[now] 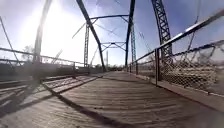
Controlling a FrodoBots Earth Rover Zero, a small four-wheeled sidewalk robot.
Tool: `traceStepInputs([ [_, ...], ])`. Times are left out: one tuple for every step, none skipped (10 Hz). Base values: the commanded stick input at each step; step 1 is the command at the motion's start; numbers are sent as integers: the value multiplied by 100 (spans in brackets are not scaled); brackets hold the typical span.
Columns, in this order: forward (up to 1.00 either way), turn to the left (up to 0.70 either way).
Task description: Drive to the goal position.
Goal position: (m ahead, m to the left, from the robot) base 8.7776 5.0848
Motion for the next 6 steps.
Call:
traceStepInputs([
  [100,0],
  [100,0],
  [100,0],
  [100,0],
  [100,0],
  [100,0],
])
